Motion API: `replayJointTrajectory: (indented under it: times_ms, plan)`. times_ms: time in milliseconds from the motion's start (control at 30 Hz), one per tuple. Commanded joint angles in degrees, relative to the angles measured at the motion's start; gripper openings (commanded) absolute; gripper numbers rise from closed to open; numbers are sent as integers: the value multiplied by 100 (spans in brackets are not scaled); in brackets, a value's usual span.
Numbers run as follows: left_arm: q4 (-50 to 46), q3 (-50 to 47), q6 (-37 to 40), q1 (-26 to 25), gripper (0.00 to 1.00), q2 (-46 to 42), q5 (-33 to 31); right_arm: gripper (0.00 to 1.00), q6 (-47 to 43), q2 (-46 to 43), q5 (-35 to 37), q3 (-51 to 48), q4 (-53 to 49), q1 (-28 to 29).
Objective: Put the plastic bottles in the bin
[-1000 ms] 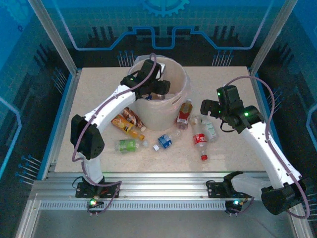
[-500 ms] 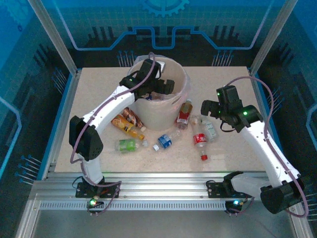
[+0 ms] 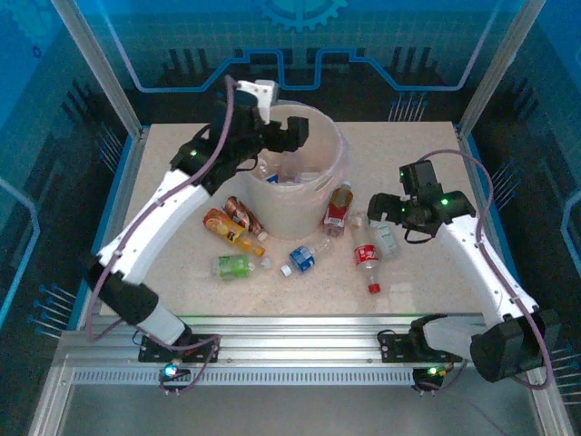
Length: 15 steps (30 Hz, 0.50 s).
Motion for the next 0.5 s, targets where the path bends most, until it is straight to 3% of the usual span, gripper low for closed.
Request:
replayJointTrajectory:
  times_ms: [0,233,467]
  plan:
    - [513,-720,-356,-38,99,-602,-359,100,-168,-22,-325,-141,-339,-51]
    - [1719,-2655,-662,-35,99,-2011,-1035,99,3,-222,-400,-587,-393,298]
    - [2218,-3791,-633,-42,99,-2879,-1612,97,-42,84,253,-685,-518,477]
